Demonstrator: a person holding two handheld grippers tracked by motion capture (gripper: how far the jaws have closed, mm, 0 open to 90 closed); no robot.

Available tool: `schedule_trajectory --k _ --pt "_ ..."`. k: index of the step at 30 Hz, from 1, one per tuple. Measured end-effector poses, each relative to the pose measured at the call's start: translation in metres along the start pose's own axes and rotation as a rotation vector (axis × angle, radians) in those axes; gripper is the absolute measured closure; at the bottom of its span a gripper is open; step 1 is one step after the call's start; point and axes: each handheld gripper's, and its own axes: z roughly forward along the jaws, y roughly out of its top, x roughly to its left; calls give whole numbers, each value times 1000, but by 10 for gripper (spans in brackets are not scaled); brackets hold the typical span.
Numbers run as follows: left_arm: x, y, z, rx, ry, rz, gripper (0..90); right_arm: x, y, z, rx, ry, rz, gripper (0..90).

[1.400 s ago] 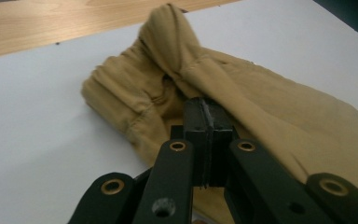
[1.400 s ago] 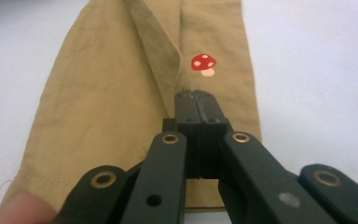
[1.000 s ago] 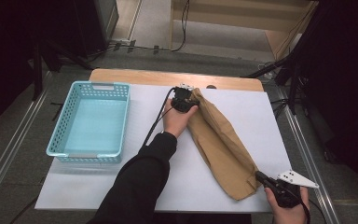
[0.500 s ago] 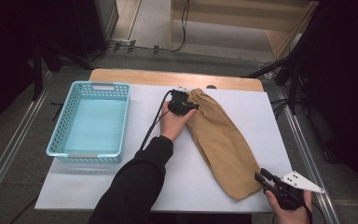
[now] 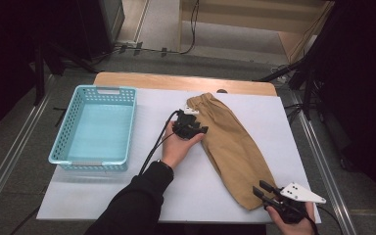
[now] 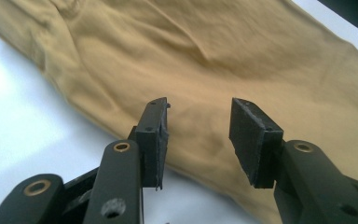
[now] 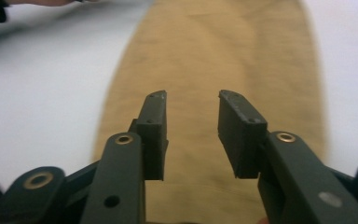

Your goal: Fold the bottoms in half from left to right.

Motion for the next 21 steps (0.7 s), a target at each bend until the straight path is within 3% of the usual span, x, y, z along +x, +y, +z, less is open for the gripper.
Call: schedule_trajectory --k 4,9,14,16,21 --pt "-5 -7 -4 8 23 22 535 16 1 10 25 53 -26 521" --pt "-8 -13 0 32 29 31 514 29 -1 22 77 93 -68 520" --pt "-8 -13 1 37 33 23 517 37 -5 32 141 62 -128 503" --pt "-7 -13 2 36 33 19 520 37 -6 32 143 42 -133 509" --pt "-5 -13 1 37 28 13 523 33 -6 32 148 -12 -129 667"
